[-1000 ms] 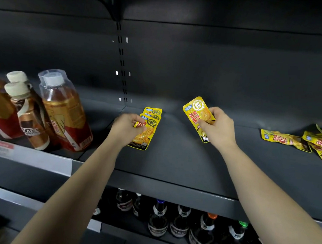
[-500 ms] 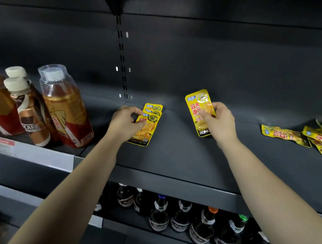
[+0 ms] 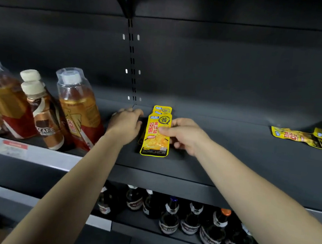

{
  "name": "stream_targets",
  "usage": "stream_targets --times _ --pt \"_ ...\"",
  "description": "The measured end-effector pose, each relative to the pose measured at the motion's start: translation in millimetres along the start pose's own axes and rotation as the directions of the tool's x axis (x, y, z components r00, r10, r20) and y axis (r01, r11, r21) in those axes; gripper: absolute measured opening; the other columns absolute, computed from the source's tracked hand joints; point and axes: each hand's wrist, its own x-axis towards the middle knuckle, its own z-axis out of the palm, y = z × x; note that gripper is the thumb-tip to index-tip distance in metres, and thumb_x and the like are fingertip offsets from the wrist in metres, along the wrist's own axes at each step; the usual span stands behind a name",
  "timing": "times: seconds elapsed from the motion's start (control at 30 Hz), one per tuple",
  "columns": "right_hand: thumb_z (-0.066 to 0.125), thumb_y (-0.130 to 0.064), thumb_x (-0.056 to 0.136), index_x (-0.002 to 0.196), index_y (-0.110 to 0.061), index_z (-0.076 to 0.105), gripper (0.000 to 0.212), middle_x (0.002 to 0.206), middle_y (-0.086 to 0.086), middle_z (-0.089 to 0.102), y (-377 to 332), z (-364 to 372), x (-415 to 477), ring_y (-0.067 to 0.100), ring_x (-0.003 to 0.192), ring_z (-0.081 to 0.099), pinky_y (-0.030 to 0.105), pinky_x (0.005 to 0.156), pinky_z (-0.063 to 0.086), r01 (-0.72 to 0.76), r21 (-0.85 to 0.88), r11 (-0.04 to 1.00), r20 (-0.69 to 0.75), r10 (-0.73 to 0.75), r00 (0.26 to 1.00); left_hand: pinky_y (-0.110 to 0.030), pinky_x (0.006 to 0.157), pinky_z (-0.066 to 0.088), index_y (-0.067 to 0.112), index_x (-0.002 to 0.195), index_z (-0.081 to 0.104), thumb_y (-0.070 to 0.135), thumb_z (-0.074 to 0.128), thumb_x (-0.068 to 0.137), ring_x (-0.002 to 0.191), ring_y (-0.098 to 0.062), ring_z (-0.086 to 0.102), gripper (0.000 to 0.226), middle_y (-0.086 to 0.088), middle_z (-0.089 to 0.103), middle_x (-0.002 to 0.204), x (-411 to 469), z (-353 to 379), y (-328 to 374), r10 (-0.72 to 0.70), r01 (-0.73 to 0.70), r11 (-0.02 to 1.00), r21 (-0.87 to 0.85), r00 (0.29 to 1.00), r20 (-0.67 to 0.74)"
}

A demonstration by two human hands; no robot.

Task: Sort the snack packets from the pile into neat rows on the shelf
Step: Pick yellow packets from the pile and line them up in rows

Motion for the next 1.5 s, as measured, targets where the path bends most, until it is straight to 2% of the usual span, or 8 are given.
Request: stream_targets --times 0.2,0.3,0.4,0.63,0.93,1.1,1.23,1.5 --pt "0.068 -0.014 0.088 0.081 -0.007 0.054 0.017 0.067 0.009 0.063 18 22 -1 0.008 0.040 0.053 0.017 0.036 0.037 0.118 -0.018 0.993 -0.101 -0.119 0.988 -0.040 0.096 0.038 0.018 0.130 0.050 0.022 0.044 0.098 0.119 -0.030 0.048 0.033 -0.007 0.057 0.129 -3 4 -2 0.012 -0.012 1.000 -0.001 1.000 -0.018" --pt "0.075 -0.019 0.082 0.080 -0.004 0.059 0.021 0.063 0.002 0.062 25 23 -2 0.006 0.043 0.051 0.018 0.040 0.038 0.192 -0.185 0.964 -0.168 -0.223 0.960 -0.039 0.096 0.037 0.019 0.129 0.050 0.023 0.043 0.098 0.119 -0.028 0.048 0.032 -0.006 0.056 0.130 -4 6 -2 -0.006 0.005 1.000 -0.027 1.000 -0.012" --pt "0.079 -0.025 0.078 0.078 -0.003 0.063 0.028 0.062 -0.005 0.060 25 23 -3 0.010 0.057 0.057 0.029 0.059 0.050 0.211 -0.363 0.908 -0.207 -0.299 0.932 -0.039 0.097 0.036 0.019 0.128 0.049 0.023 0.042 0.099 0.120 -0.027 0.047 0.031 -0.005 0.055 0.131 -6 6 -2 -0.010 0.009 0.999 -0.037 1.000 -0.023" --pt "0.075 -0.034 0.080 0.075 -0.016 0.052 0.030 0.081 0.000 0.059 18 30 -5 0.019 0.076 0.054 0.026 0.063 0.036 0.139 -0.676 0.724 -0.182 -0.346 0.920 -0.040 0.098 0.034 0.019 0.130 0.050 0.016 0.039 0.099 0.121 -0.029 0.046 0.033 -0.007 0.054 0.132 -8 4 -1 -0.027 0.024 0.997 -0.074 0.999 -0.044" --pt "0.069 -0.038 0.084 0.083 -0.018 0.052 0.026 0.080 -0.004 0.057 19 -1 -13 0.015 0.074 0.052 0.024 0.065 0.036 0.226 -0.590 0.775 -0.130 -0.367 0.921 -0.044 0.091 0.040 0.011 0.124 0.059 0.013 0.050 0.094 0.110 -0.037 0.055 0.031 -0.012 0.060 0.122 -10 -3 12 0.111 -0.117 0.993 -0.019 0.977 -0.183" --pt "0.066 -0.026 0.085 0.087 -0.023 0.062 0.005 0.085 -0.003 0.065 25 -83 -26 0.017 0.083 0.061 0.027 0.075 0.048 0.178 -0.725 0.666 -0.168 -0.421 0.891 -0.042 0.081 0.047 0.012 0.111 0.065 0.019 0.054 0.081 0.090 -0.035 0.063 0.033 -0.010 0.066 0.104 -12 -7 75 0.337 -0.335 0.941 0.051 0.912 -0.235" --pt "0.064 -0.020 0.084 0.097 -0.018 0.069 0.014 0.102 0.003 0.067 38 -159 -40 0.021 0.096 0.061 0.028 0.084 0.047 0.052 -0.806 0.590 -0.268 -0.442 0.856 -0.041 0.090 0.045 0.016 0.119 0.062 0.022 0.061 0.086 0.100 -0.032 0.063 0.034 -0.007 0.064 0.113 -4 2 145 0.454 -0.458 0.889 0.009 0.878 -0.150" --pt "0.067 -0.019 0.082 0.103 -0.013 0.070 0.022 0.108 0.007 0.067 67 -285 -75 0.025 0.102 0.060 0.031 0.085 0.048 -0.132 -0.855 0.501 -0.390 -0.454 0.801 -0.036 0.103 0.032 0.024 0.137 0.043 0.038 0.045 0.096 0.123 -0.023 0.048 0.043 0.001 0.046 0.135 10 25 300 0.588 -0.589 0.808 0.003 0.808 0.041"
